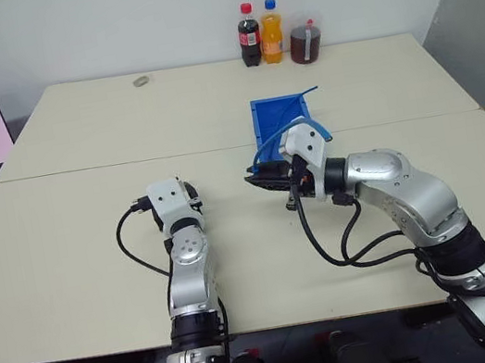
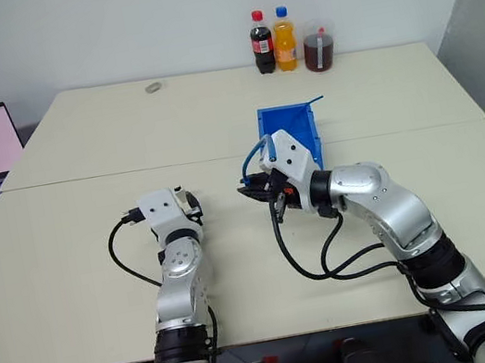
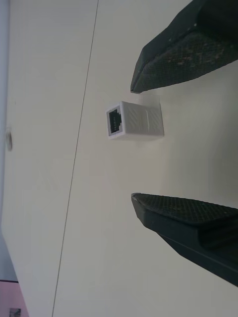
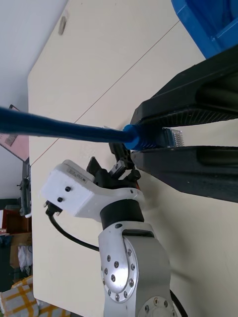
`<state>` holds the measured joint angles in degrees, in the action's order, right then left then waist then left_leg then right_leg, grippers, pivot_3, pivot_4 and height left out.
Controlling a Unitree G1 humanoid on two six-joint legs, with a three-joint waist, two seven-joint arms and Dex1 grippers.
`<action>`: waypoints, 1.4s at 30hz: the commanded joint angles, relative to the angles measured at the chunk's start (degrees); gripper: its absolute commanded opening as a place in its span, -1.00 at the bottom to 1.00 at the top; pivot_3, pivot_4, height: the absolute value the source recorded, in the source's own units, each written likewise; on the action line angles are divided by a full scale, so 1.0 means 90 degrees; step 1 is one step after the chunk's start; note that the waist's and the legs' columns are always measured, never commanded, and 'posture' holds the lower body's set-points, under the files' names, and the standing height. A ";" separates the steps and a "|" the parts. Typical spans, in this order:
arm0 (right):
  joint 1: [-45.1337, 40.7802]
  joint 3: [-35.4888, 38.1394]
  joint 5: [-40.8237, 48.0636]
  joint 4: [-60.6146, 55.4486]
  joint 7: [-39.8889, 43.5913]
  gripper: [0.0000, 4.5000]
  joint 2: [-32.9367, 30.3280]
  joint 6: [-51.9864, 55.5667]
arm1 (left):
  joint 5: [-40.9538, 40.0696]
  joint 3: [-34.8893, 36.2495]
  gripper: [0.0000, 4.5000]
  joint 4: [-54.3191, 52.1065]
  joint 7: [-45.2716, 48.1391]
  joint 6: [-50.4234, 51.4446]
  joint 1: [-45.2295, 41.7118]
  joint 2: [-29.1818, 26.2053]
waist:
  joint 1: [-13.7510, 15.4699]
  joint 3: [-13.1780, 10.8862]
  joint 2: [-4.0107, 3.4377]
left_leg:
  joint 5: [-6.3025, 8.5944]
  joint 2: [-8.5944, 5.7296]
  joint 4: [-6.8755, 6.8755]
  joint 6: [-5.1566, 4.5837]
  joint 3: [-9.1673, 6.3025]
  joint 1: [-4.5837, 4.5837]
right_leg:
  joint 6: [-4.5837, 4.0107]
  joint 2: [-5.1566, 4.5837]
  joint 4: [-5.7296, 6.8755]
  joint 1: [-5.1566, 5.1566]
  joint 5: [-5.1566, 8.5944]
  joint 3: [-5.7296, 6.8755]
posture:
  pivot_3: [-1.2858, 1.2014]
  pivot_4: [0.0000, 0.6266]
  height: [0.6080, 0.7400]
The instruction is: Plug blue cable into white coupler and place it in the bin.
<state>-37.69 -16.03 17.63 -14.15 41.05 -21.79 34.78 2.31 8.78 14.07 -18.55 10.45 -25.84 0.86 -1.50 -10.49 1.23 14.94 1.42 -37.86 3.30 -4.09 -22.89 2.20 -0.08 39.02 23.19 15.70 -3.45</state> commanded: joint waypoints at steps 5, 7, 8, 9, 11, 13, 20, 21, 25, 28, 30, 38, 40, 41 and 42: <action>-0.0181 0.0199 -0.0011 -0.0130 0.0052 -0.90 -0.0001 -0.0114 | -0.0111 0.0112 0.49 0.0609 -0.0085 -0.0490 -0.0400 0.0016 | -0.0004 0.0000 0.0000 | 0.0000 0.0000 0.0000 0.0000 0.0000 0.0000 | 0.0000 0.0000 0.0000 0.0000 0.0000 0.0000 | 0.03 -0.52 1.00; -0.0169 0.0228 0.0010 -0.0143 0.0065 -0.90 -0.0018 -0.0095 | -0.0086 0.0079 0.49 0.0839 -0.0126 -0.0617 -0.0491 0.0011 | -0.0005 0.0000 0.0000 | 0.0000 0.0000 0.0001 0.0000 -0.0001 0.0000 | 0.0000 0.0000 0.0000 0.0000 0.0000 0.0001 | 0.03 -0.52 1.00; -0.0164 0.0243 0.0024 -0.0148 0.0064 -0.90 -0.0021 -0.0079 | -0.0069 0.0065 0.49 0.0987 -0.0152 -0.0695 -0.0553 0.0003 | -0.0001 0.0000 0.0000 | 0.0000 0.0000 0.0001 0.0000 -0.0001 0.0000 | 0.0000 0.0000 0.0000 0.0000 0.0000 0.0001 | 0.03 -0.52 1.00; -0.0159 0.0254 0.0031 -0.0151 0.0064 -0.90 -0.0025 -0.0069 | -0.0060 0.0061 0.49 0.1110 -0.0183 -0.0758 -0.0605 -0.0003 | 0.0001 0.0000 0.0000 | 0.0000 0.0000 0.0001 0.0000 -0.0002 0.0000 | 0.0000 0.0000 0.0000 0.0000 0.0000 0.0003 | 0.03 -0.52 1.00; -0.0152 0.0260 0.0025 -0.0156 0.0074 -0.90 -0.0048 -0.0062 | -0.0053 0.0079 0.49 0.1292 -0.0260 -0.0877 -0.0683 -0.0009 | 0.0000 0.0000 0.0000 | 0.0000 -0.0001 0.0000 0.0000 -0.0003 -0.0001 | 0.0000 0.0000 0.0000 0.0000 0.0000 0.0004 | 0.03 -0.52 1.00; -0.0145 0.0265 0.0021 -0.0162 0.0093 -0.90 -0.0065 -0.0062 | -0.0058 0.0078 0.42 0.1461 -0.0282 -0.1009 -0.0738 -0.0021 | -0.0003 0.0000 0.0000 | 0.0000 -0.0002 0.0000 0.0000 -0.0003 -0.0001 | 0.0000 -0.0001 0.0000 0.0000 0.0000 0.0003 | 0.03 -0.52 1.00; -0.0073 0.0293 0.0099 -0.0246 0.0174 -0.90 -0.0065 0.0005 | -0.0013 0.0020 -0.25 0.1948 -0.0284 -0.1360 -0.0767 -0.0097 | -0.0005 0.0000 0.0000 | 0.0000 -0.0001 0.0001 0.0000 -0.0003 0.0000 | 0.0000 -0.0001 0.0001 0.0000 0.0000 0.0004 | 0.03 -0.52 1.00; -0.0061 0.0293 0.0108 -0.0264 0.0182 -0.90 -0.0064 0.0018 | -0.0015 0.0021 -0.31 0.1976 -0.0287 -0.1385 -0.0764 -0.0105 | -0.0005 0.0000 0.0000 | 0.0000 -0.0001 0.0001 0.0000 -0.0003 0.0001 | 0.0000 -0.0001 0.0002 0.0000 0.0000 0.0004 | 0.03 -0.52 1.00; -0.0050 0.0275 0.0116 -0.0278 0.0242 -0.90 -0.0098 0.0028 | -0.0023 0.0025 -0.65 0.2073 -0.0260 -0.1451 -0.0773 -0.0157 | -0.0006 0.0000 0.0000 | 0.0000 -0.0001 0.0001 0.0000 -0.0003 0.0001 | 0.0000 -0.0001 0.0003 0.0000 0.0000 0.0004 | 0.03 -0.52 1.00; -0.0041 0.0288 0.0109 -0.0281 0.0226 -0.90 -0.0099 0.0038 | -0.0028 0.0031 -0.66 0.2100 -0.0186 -0.1477 -0.0764 -0.0244 | -0.0008 0.0000 0.0000 | 0.0000 -0.0001 0.0001 0.0000 -0.0003 0.0002 | 0.0000 -0.0001 0.0003 0.0000 0.0000 0.0004 | 0.03 -0.52 1.00; -0.0025 0.0299 0.0107 -0.0287 0.0215 -0.90 -0.0102 0.0044 | -0.0029 0.0021 -0.66 0.2079 -0.0110 -0.1516 -0.0733 -0.0318 | -0.0010 0.0000 0.0000 | 0.0000 -0.0001 0.0001 0.0001 -0.0004 0.0002 | 0.0000 0.0000 0.0004 0.0000 0.0000 0.0005 | 0.03 -0.52 1.00; 0.0009 0.0657 0.0394 -0.0431 0.0316 -0.90 -0.0274 0.0126 | -0.0133 -0.0714 -0.66 0.0828 0.1887 -0.1682 -0.0004 -0.1103 | -0.0035 0.0000 -0.0001 | 0.0000 0.0000 0.0007 0.0001 -0.0004 0.0001 | 0.0000 0.0000 0.0003 0.0001 -0.0001 0.0005 | 0.03 -0.52 1.00; 0.0130 0.0674 0.0391 -0.0442 0.0454 -0.90 -0.0423 0.0052 | -0.0579 -0.0720 -0.66 0.0259 0.2625 -0.1572 0.0316 -0.1269 | -0.0025 0.0000 -0.0001 | -0.0001 0.0002 0.0010 0.0002 -0.0004 0.0000 | -0.0001 0.0000 0.0001 0.0003 -0.0001 0.0006 | 0.03 -0.52 1.00; 0.0177 0.0672 0.0381 -0.0441 0.0511 -0.90 -0.0482 0.0020 | -0.0684 -0.0729 -0.66 0.0068 0.2867 -0.1518 0.0440 -0.1347 | -0.0025 0.0000 -0.0001 | -0.0001 0.0002 0.0010 0.0002 -0.0004 0.0001 | -0.0001 -0.0001 0.0001 0.0003 -0.0001 0.0006 | 0.03 -0.52 1.00; 0.0219 0.0672 0.0366 -0.0424 0.0561 -0.90 -0.0535 -0.0024 | -0.0802 -0.0751 -0.66 -0.0128 0.3158 -0.1493 0.0587 -0.1442 | -0.0024 0.0000 -0.0001 | 0.0000 0.0005 0.0010 0.0002 -0.0005 -0.0001 | -0.0001 -0.0001 -0.0001 0.0003 -0.0001 0.0008 | 0.03 -0.52 1.00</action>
<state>-36.24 -11.31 20.15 -16.12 44.80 -25.94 35.98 -2.16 2.45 18.50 4.32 -2.99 -21.49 -10.70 -1.71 -10.49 1.22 14.93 1.45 -37.77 3.33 -4.13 -22.90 2.19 -0.10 39.01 23.21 15.69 -3.39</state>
